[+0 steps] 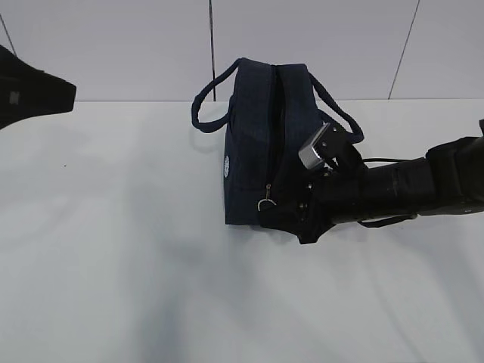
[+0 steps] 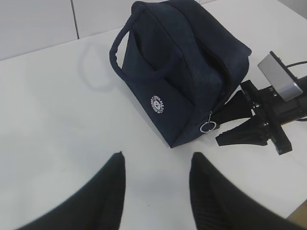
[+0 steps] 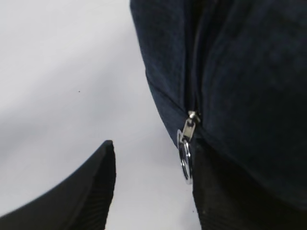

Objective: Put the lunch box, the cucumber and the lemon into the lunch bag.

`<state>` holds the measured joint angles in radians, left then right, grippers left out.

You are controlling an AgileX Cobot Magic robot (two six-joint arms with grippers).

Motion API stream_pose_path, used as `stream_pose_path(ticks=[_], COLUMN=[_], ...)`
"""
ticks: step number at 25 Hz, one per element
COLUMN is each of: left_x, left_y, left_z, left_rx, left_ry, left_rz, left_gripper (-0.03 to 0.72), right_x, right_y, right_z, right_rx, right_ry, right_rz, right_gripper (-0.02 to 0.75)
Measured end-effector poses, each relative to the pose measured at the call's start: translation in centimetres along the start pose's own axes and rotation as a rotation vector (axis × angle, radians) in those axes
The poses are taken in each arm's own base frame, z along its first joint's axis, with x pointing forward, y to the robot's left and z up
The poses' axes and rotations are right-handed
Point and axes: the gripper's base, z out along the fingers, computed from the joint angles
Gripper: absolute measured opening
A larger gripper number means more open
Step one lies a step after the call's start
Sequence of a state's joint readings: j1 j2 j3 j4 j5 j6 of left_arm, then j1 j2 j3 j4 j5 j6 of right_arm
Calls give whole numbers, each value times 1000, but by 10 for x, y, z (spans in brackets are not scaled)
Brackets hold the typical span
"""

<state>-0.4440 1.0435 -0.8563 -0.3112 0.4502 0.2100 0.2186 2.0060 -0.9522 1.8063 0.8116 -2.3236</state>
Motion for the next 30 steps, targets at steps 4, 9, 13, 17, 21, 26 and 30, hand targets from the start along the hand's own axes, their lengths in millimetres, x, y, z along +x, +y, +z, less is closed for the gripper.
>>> stream_pose_path(ticks=[4,9,13,17,21,26,30], left_x=[0,0,0,0,0,0,-1], left_y=[0,0,0,0,0,0,0], left_z=[0,0,0,0,0,0,0], left_rx=[0,0,0,0,0,-1,-2], left_ry=[0,0,0,0,0,-5,-8], left_rz=[0,0,0,0,0,0,0], left_gripper=[317,317,317,317,312,308,308], right_x=[0,0,0,5,16,17,12], right_y=[0,0,0,0,0,-1,-4], right_z=[0,0,0,3,10,14,15], right_rx=[2,2,2,-8,-51,-72,-67], right_ry=[2,2,2,8,5,-8,-21], right_rz=[7,20,38,65,99,105,90], right_gripper=[390,389,389,389,389,389,361])
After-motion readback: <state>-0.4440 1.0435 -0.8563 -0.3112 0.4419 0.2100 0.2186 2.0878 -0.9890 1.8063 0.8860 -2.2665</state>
